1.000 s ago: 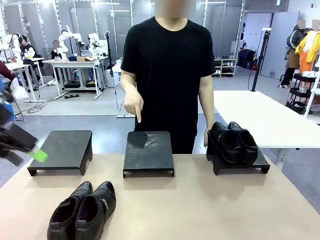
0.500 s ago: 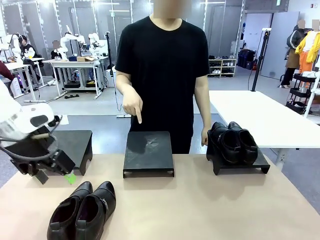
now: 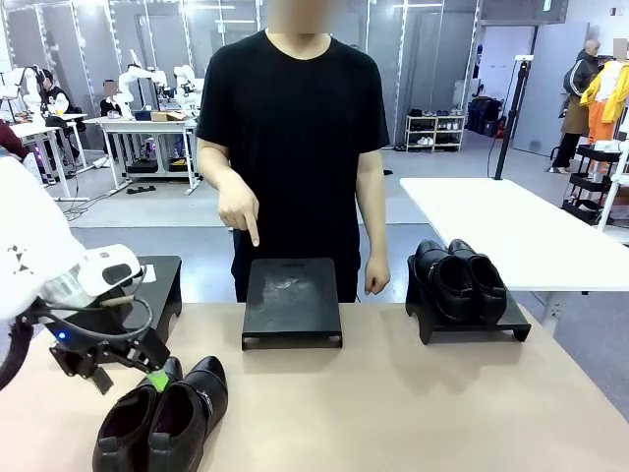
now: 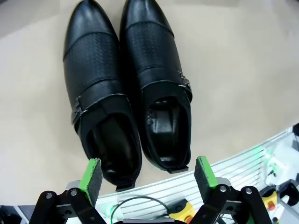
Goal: Place the shoes on the stand as instructed by the person.
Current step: Pick up another pair of Shoes and place it on the Shoes Stand indicated by the person.
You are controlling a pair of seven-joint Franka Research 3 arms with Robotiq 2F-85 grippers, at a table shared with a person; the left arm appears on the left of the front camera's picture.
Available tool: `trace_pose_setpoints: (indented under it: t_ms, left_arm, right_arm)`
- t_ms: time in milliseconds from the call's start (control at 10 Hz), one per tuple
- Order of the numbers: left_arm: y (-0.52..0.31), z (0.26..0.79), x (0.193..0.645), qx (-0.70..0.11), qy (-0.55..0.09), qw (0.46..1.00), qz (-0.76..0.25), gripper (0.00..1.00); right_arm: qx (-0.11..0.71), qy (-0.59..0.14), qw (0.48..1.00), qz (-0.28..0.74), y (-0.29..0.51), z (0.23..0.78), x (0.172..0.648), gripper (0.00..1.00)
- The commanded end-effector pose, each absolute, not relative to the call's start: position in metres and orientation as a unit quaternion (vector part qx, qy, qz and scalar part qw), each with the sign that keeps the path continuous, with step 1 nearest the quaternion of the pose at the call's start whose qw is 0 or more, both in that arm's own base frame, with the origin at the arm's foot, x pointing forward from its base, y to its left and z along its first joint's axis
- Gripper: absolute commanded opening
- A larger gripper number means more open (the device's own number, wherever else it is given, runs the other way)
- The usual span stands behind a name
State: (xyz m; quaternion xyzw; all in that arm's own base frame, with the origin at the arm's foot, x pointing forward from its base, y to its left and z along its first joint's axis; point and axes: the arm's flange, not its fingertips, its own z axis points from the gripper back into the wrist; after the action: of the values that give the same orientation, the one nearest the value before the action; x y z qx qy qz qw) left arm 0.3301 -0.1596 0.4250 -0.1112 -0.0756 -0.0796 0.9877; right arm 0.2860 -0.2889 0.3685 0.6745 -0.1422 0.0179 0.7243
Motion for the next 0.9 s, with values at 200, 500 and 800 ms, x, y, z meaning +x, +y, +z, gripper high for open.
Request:
trace_pose_setpoints:
  t_ms: [200,500,800]
  left_arm:
    - [-0.147,0.357,0.297,-0.091,-0.075,0.993,-0.031,1.0]
    - [-0.145,0.337,0.302,-0.102,-0.056,0.993,-0.019,1.0]
    - [-0.148,0.32,0.309,-0.103,-0.036,0.994,-0.02,1.0]
  right_arm:
    - [0.67,-0.14,0.729,0.019,-0.287,0.37,0.283,1.0]
    - [0.67,-0.14,0.729,0.019,-0.287,0.37,0.283,1.0]
    - [0.67,-0.14,0.729,0.019,-0.287,0.37,0.283,1.0]
